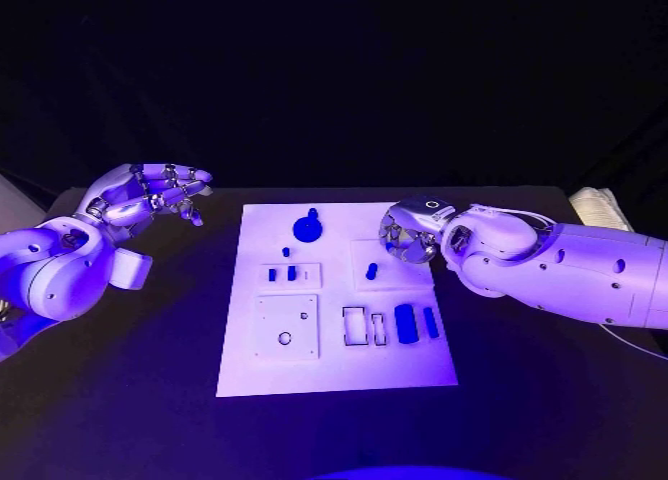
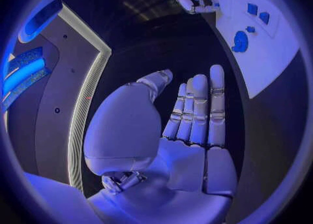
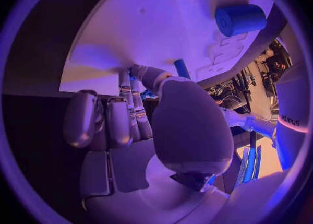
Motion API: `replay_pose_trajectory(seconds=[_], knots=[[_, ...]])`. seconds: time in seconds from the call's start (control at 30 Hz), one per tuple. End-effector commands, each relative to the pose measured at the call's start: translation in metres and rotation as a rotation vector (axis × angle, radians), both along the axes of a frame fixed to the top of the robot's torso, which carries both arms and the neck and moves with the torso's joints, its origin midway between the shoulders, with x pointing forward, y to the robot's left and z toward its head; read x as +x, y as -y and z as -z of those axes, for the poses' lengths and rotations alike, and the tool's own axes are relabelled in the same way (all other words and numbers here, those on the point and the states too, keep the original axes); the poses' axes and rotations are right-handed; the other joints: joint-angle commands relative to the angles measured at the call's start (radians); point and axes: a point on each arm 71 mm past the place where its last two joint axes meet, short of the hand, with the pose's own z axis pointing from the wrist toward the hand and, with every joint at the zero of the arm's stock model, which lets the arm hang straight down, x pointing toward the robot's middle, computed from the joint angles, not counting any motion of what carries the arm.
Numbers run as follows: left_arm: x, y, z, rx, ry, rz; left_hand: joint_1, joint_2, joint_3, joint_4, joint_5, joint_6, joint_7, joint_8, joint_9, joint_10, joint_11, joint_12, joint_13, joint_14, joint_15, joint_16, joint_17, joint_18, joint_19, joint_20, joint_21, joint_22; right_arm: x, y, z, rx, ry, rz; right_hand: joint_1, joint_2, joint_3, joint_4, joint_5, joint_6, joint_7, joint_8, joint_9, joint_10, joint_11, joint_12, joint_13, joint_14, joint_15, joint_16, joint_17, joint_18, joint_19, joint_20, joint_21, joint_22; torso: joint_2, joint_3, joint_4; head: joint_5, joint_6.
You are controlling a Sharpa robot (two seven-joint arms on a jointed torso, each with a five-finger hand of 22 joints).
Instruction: Assemble the parts on the task board
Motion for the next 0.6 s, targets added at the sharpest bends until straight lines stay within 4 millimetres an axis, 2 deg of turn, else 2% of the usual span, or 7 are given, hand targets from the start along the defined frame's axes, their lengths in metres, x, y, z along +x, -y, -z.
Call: replay_pose_trajectory(seconds=[0.03,0.13,0.6], knots=[[-0.0001,0.0005,-0.0004,-0.008,0.001,-0.001,0.012,-0.001,0.001,-0.002,0.000,0.000,-0.001,0.004,0.001,0.005,0.000,-0.005,-0.001,0.007,-0.002,0.007,0.001,0.015,0.005,0.000,-0.004,-0.002,-0.0029,-0.0058,0.0056,-0.004,-0.006,-0.004,0.012,0.030,0.011,-0.007,0.001,0.010,-0.001,0.009,0.007,0.020,-0.010,-0.001,0.005,0.057,-0.007,0.008,-0.001,-0.009,0.003,-0.008,0.011,0.010,-0.001,-0.0001,0.0006,-0.001,-0.002],[0.0002,-0.0001,-0.0001,-0.006,-0.001,-0.004,0.018,0.000,0.003,-0.004,0.001,0.000,-0.001,0.005,0.001,0.006,0.000,-0.005,-0.002,0.007,-0.003,0.008,0.002,0.015,0.008,-0.001,-0.004,-0.002,-0.0029,-0.0061,0.0051,-0.003,0.004,0.006,0.017,0.036,0.020,-0.016,0.006,0.011,-0.002,0.012,0.012,0.025,-0.011,-0.001,0.009,0.056,-0.009,0.009,-0.004,-0.010,0.004,-0.009,0.019,0.019,-0.001,-0.0001,0.0005,-0.002,-0.003],[0.0017,-0.0026,0.0005,-0.001,-0.004,-0.013,0.025,0.000,0.005,-0.007,0.002,-0.001,-0.001,0.006,0.001,0.006,-0.001,-0.006,-0.004,0.009,-0.004,0.009,0.003,0.015,0.011,-0.002,-0.003,-0.002,-0.0062,-0.0067,-0.0017,0.044,0.068,0.023,0.019,0.038,0.032,-0.027,0.008,0.014,-0.003,0.017,0.018,0.029,-0.012,-0.003,0.012,0.055,-0.010,0.011,-0.007,-0.012,0.005,-0.010,0.029,0.031,-0.002,-0.0003,0.0002,-0.006,-0.003]])
